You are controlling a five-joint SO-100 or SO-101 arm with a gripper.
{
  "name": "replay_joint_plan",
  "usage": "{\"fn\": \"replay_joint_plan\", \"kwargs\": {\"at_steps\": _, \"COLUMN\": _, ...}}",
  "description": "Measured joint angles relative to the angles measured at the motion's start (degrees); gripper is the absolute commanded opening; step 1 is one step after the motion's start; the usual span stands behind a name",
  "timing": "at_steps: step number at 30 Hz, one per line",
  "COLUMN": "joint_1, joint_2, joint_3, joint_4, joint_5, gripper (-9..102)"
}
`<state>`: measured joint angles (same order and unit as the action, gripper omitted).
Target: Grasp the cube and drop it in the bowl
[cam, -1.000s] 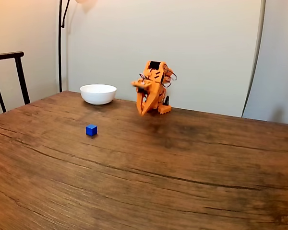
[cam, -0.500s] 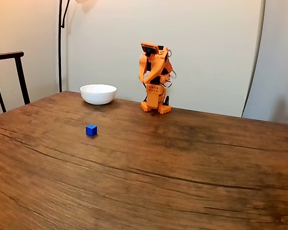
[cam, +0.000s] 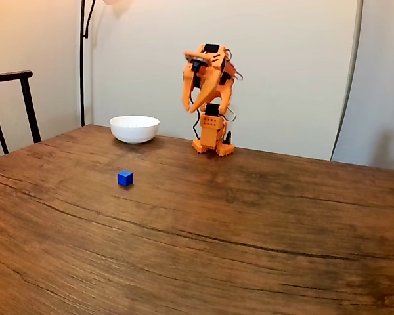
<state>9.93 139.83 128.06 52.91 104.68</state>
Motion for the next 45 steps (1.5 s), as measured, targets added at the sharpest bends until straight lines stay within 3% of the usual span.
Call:
{"fn": "replay_joint_plan", "kwargs": {"at_steps": 20, "joint_1": 3.9, "joint_2": -29.3, "joint_3": -1.2, "joint_4": -20.7, "joint_5": -4.4, "gripper": 0}}
{"fn": "replay_joint_plan", "kwargs": {"at_steps": 32, "joint_1": 9.4, "joint_2": -30.4, "joint_3": -1.2, "joint_4": -21.7, "joint_5": -4.5, "gripper": 1}}
{"fn": "replay_joint_plan", "kwargs": {"at_steps": 40, "joint_1": 10.8, "joint_2": -30.8, "joint_3": -1.2, "joint_4": -24.3, "joint_5": -3.6, "gripper": 28}}
{"fn": "replay_joint_plan", "kwargs": {"at_steps": 45, "joint_1": 11.5, "joint_2": -34.5, "joint_3": -1.2, "joint_4": -25.8, "joint_5": -3.6, "gripper": 34}}
